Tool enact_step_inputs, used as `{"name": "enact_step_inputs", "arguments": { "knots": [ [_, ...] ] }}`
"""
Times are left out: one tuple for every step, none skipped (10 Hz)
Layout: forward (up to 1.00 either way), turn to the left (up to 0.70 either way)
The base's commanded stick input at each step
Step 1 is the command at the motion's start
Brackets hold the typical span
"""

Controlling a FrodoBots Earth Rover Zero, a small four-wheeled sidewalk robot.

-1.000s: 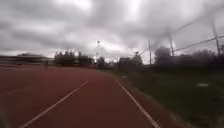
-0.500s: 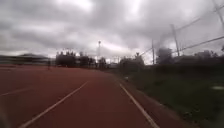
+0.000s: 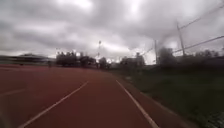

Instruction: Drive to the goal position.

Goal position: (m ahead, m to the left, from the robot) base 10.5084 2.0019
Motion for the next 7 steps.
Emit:
{"name": "enact_step_inputs", "arguments": {
  "knots": [
    [0.70, 0.00],
    [0.70, 0.00],
    [0.70, 0.00],
    [0.70, 0.00],
    [0.70, 0.00],
    [0.70, 0.00],
    [0.70, 0.00]
  ]
}}
